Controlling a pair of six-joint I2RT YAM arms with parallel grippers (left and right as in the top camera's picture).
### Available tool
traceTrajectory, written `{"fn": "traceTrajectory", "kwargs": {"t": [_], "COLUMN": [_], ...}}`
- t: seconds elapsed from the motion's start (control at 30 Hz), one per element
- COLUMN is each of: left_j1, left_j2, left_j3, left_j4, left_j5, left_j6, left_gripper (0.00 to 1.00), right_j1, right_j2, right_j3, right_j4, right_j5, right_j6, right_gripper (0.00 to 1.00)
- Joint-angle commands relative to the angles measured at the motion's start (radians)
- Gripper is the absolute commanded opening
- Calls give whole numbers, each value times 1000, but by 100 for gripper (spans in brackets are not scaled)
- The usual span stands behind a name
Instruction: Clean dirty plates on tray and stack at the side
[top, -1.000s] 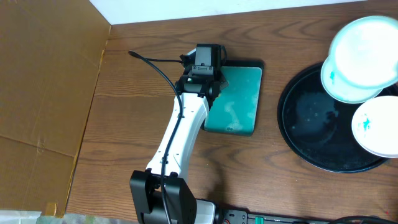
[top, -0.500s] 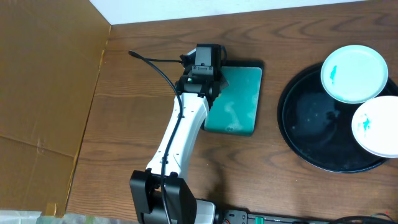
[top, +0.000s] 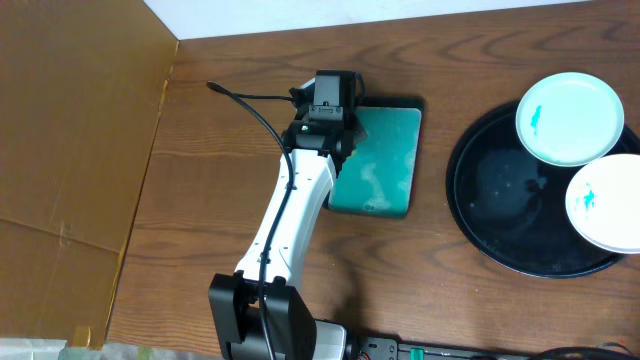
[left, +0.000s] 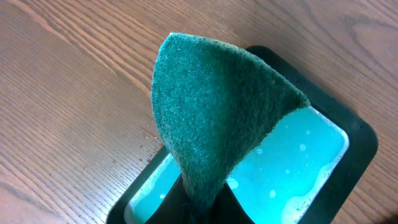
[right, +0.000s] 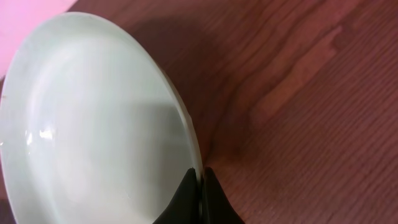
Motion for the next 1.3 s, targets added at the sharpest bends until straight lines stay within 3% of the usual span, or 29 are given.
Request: {"fn": "traceTrajectory", "kwargs": {"t": [0.0,0.27,0.33,0.47,0.53,0.73,0.87,1.07,1.27], "left_j1": [5,5,5,5,5,5,4,4,4], "left_j2": [-3,-3,-3,-3,-3,-3,-3,-3,-3], "left_j3": [1,1,1,1,1,1,1,1,1], "left_j4": [1,1,1,1,1,0,1,-3,-2], "left_j5": [-21,-21,-21,-21,-21,-21,-21,-21,-21], "left_j6": [3,3,3,3,3,3,2,2,2], "left_gripper": [7,7,7,7,7,7,8,7,8], "right_j1": [-5,-3,-3,-3,-3,21,92,281,442], "right_j2": [46,170,184,150,97,-178,-265,-227,-76], "right_j3": [12,12,12,16,16,16,16,14,14], "right_j4": [14,65,73,63,45,-20,-61,-140,-76], "right_j5": [-6,-18,-18,-21,-21,-150,-264,-227,-76], "right_j6": [-49,-82,-110,-197,-218,-217,-217,-218,-265], "right_gripper": [1,1,18,43,49,52,52,52,54]}}
